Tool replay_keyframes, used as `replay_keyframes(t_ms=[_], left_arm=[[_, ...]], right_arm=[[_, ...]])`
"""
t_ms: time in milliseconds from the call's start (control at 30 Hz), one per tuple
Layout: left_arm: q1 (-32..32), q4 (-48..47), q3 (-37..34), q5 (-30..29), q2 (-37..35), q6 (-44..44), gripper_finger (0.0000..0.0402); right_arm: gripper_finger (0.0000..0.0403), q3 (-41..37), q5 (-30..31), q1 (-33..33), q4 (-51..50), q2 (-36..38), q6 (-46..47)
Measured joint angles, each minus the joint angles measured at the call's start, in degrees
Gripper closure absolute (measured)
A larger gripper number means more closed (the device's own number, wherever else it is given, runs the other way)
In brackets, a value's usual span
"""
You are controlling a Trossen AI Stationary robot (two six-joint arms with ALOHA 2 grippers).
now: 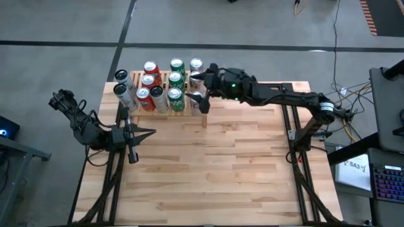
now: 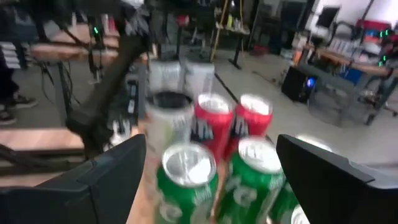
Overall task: Place canned beverage on shelf
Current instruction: Put the red/silver soda can on the shelf aligned with the other red/silver soda can
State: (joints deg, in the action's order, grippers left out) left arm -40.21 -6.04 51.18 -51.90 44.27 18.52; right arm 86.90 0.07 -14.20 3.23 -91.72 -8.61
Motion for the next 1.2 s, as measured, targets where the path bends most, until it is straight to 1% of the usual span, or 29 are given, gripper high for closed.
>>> replay_keyframes(t_ms=[100, 267, 400, 500, 600, 700, 833, 900, 933, 1200], left_arm=[[-0.02, 0.00, 0.00, 0.00, 0.00, -1.37, 0.0401], [-0.02, 0.00, 0.00, 0.00, 0.01, -3.43, 0.0401], [-0.02, 0.00, 0.00, 0.00, 0.02, -4.06, 0.0401], [-0.02, 0.00, 0.00, 0.00, 0.02, -4.06, 0.0401], [-0.02, 0.00, 0.00, 0.00, 0.02, -4.04, 0.0401], [-0.02, 0.00, 0.00, 0.00, 0.02, -4.03, 0.0401], [-0.02, 0.00, 0.00, 0.00, 0.02, -4.04, 0.0401], [-0.02, -0.02, 0.00, 0.00, 0.02, -4.03, 0.0401], [-0.02, -0.02, 0.00, 0.00, 0.02, -4.03, 0.0401], [-0.02, -0.02, 0.00, 0.00, 0.02, -4.03, 0.0401]], right_arm=[[0.0055, 3.09, -0.13, 1.13, -3.11, 1.65, -0.61], [0.0058, 9.40, -0.31, 3.72, -15.87, 3.10, 0.05], [0.0081, 12.61, -1.31, 6.46, -25.10, 3.21, 1.43], [0.0116, 12.80, -2.07, 9.36, -28.26, 3.19, 2.84], [0.0167, 12.90, -1.42, 12.21, -30.43, 3.20, 3.05], [0.0230, 12.91, 0.77, 13.90, -34.95, 3.14, 4.44], [0.0321, 12.16, 3.76, 13.95, -42.25, 2.26, 6.48], [0.0366, 10.81, 5.15, 13.58, -43.65, 1.99, 7.08], [0.0380, 9.76, 5.77, 13.33, -43.79, 1.92, 7.04], [0.0393, 2.90, 7.59, 8.92, -41.60, 1.60, 7.01]])
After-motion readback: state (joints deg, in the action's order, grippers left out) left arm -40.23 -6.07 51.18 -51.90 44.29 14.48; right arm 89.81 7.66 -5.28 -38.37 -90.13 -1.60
